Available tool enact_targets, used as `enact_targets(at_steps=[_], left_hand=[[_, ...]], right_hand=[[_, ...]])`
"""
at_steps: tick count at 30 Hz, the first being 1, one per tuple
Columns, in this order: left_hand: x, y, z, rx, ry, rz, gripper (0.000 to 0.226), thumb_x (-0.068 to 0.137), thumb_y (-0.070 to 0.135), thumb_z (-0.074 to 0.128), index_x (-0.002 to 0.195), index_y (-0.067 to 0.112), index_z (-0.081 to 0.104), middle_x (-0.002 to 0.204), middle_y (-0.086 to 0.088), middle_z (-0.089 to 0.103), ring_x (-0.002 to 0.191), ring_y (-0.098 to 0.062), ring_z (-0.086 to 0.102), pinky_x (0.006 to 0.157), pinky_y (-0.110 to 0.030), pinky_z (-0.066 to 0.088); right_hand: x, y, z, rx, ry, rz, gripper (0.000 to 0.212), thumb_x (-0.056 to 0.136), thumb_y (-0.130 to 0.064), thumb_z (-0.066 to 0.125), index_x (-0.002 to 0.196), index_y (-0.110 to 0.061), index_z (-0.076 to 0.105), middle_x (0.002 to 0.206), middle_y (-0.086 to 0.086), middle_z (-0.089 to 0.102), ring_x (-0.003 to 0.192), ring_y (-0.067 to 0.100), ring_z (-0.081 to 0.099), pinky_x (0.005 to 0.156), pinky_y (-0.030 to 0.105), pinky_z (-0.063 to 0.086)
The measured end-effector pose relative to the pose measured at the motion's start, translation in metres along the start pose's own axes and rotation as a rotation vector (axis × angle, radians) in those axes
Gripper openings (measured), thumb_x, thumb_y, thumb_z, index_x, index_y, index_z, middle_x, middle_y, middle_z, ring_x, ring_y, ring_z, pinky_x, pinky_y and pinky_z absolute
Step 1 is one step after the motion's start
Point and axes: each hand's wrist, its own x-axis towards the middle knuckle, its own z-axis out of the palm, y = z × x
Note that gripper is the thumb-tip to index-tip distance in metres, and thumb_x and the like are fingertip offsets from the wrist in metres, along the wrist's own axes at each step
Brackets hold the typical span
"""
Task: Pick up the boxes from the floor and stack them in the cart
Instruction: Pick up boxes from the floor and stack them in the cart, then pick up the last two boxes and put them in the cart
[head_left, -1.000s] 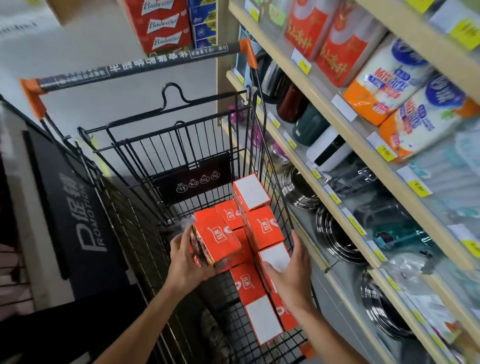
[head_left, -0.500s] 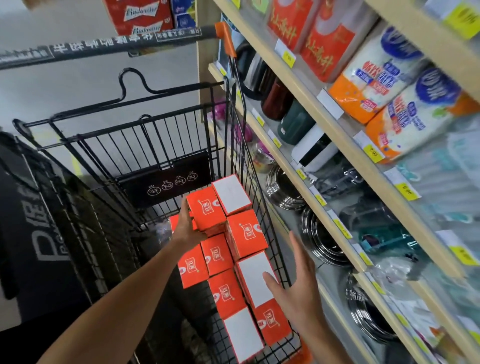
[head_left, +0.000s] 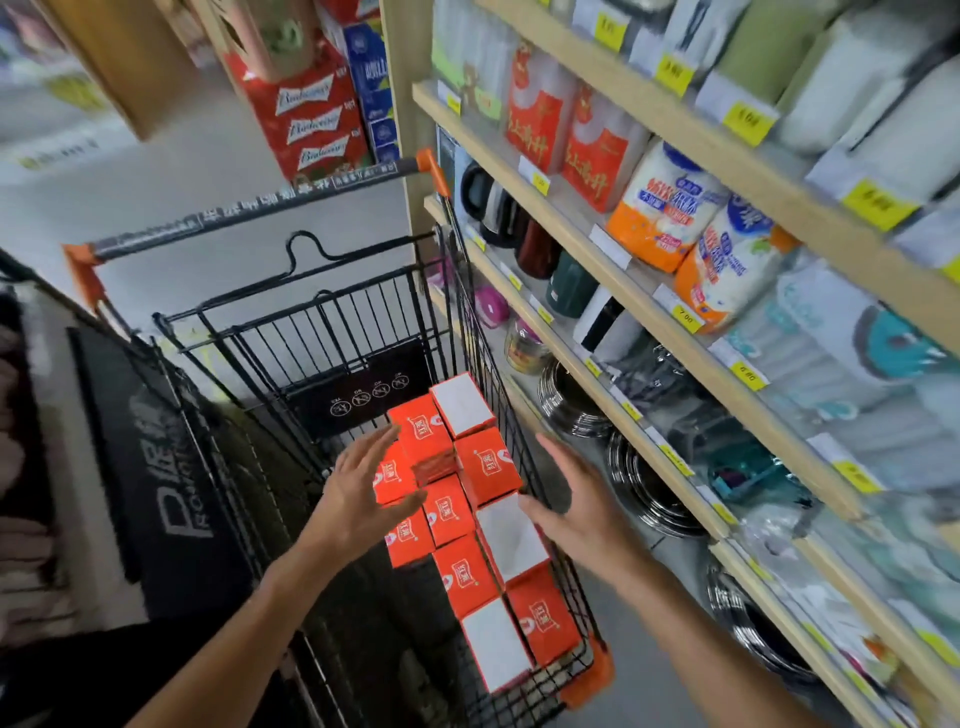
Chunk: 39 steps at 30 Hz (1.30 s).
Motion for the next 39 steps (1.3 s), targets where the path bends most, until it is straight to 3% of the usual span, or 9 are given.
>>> enact_targets(at_steps=[3, 7, 13, 20, 23, 27, 32, 35, 39], left_hand=[[-0.031, 0.042, -0.023, 0.179, 0.019, 0.126, 0.093, 0.076, 0.083, 0.045, 0.155, 0.039, 0.022, 0.162, 0.011, 0.022, 0.151, -0.014, 0.007, 0.122, -0.055, 0.012], [-0.064, 0.098, -0.043, 0.362, 0.076, 0.191, 0.087, 0.081, 0.082, 0.036, 0.156, 0.040, 0.020, 0.163, 0.014, 0.019, 0.153, -0.015, -0.001, 0.124, -0.051, -0.003], [-0.105, 0.172, -0.052, 0.442, 0.137, 0.179, 0.091, 0.079, 0.090, 0.021, 0.156, 0.042, 0.015, 0.162, 0.020, 0.010, 0.153, -0.014, -0.005, 0.123, -0.052, -0.007], [-0.124, 0.229, -0.045, 0.510, 0.118, 0.260, 0.085, 0.081, 0.088, 0.016, 0.155, 0.046, 0.012, 0.163, 0.017, 0.012, 0.152, -0.013, -0.005, 0.122, -0.049, -0.010], [-0.127, 0.248, -0.033, 0.507, 0.101, 0.355, 0.085, 0.080, 0.091, 0.010, 0.154, 0.047, 0.015, 0.163, 0.017, 0.015, 0.152, -0.014, -0.001, 0.121, -0.045, -0.011], [-0.131, 0.270, -0.006, 0.510, 0.039, 0.505, 0.078, 0.086, 0.086, 0.016, 0.154, 0.048, 0.014, 0.163, 0.016, 0.015, 0.153, -0.015, 0.000, 0.122, -0.052, -0.007], [-0.155, 0.305, 0.039, 0.435, -0.062, 0.668, 0.087, 0.077, 0.093, 0.006, 0.152, 0.051, 0.019, 0.162, 0.017, 0.015, 0.153, -0.018, 0.001, 0.122, -0.049, -0.009], [-0.175, 0.329, 0.070, 0.446, -0.119, 0.741, 0.094, 0.073, 0.095, 0.003, 0.153, 0.048, 0.021, 0.163, 0.016, 0.016, 0.153, -0.019, 0.002, 0.122, -0.049, -0.007], [-0.207, 0.378, 0.119, 0.460, -0.223, 0.864, 0.102, 0.066, 0.097, -0.003, 0.154, 0.048, 0.017, 0.161, 0.023, 0.008, 0.153, -0.013, -0.005, 0.121, -0.042, -0.014]], right_hand=[[-0.006, -0.012, -0.029, -0.104, -0.034, -0.102, 0.078, 0.088, -0.055, 0.066, 0.155, -0.036, 0.032, 0.160, -0.014, 0.032, 0.140, -0.005, 0.020, 0.121, 0.030, 0.019], [-0.018, -0.029, -0.067, -0.184, -0.067, -0.219, 0.078, 0.088, -0.065, 0.058, 0.155, -0.036, 0.030, 0.160, -0.012, 0.031, 0.147, 0.007, 0.024, 0.122, 0.039, 0.024], [-0.044, -0.036, -0.118, -0.283, -0.052, -0.351, 0.090, 0.080, -0.084, 0.036, 0.154, -0.034, 0.033, 0.161, -0.012, 0.031, 0.148, 0.012, 0.024, 0.121, 0.045, 0.026], [-0.110, -0.032, -0.175, -0.368, 0.049, -0.379, 0.075, 0.092, -0.067, 0.052, 0.156, -0.036, 0.028, 0.163, -0.012, 0.025, 0.149, 0.013, 0.017, 0.123, 0.036, 0.015], [-0.143, -0.013, -0.193, -0.397, 0.110, -0.304, 0.080, 0.088, -0.076, 0.046, 0.156, -0.038, 0.029, 0.162, -0.014, 0.026, 0.149, 0.013, 0.020, 0.123, 0.038, 0.017], [-0.202, 0.015, -0.211, -0.414, 0.202, -0.149, 0.087, 0.082, -0.083, 0.039, 0.154, -0.037, 0.032, 0.161, -0.014, 0.029, 0.147, 0.014, 0.024, 0.121, 0.038, 0.021], [-0.289, 0.056, -0.222, -0.431, 0.295, 0.032, 0.102, 0.073, -0.097, 0.014, 0.154, -0.039, 0.031, 0.161, -0.013, 0.029, 0.148, 0.015, 0.026, 0.122, 0.041, 0.022], [-0.347, 0.073, -0.224, -0.446, 0.336, 0.127, 0.087, 0.083, -0.089, 0.024, 0.155, -0.040, 0.029, 0.163, -0.013, 0.027, 0.149, 0.014, 0.024, 0.122, 0.040, 0.020], [-0.429, 0.099, -0.234, -0.420, 0.409, 0.252, 0.086, 0.083, -0.089, 0.023, 0.156, -0.043, 0.023, 0.164, -0.014, 0.022, 0.151, 0.016, 0.018, 0.123, 0.041, 0.018]])
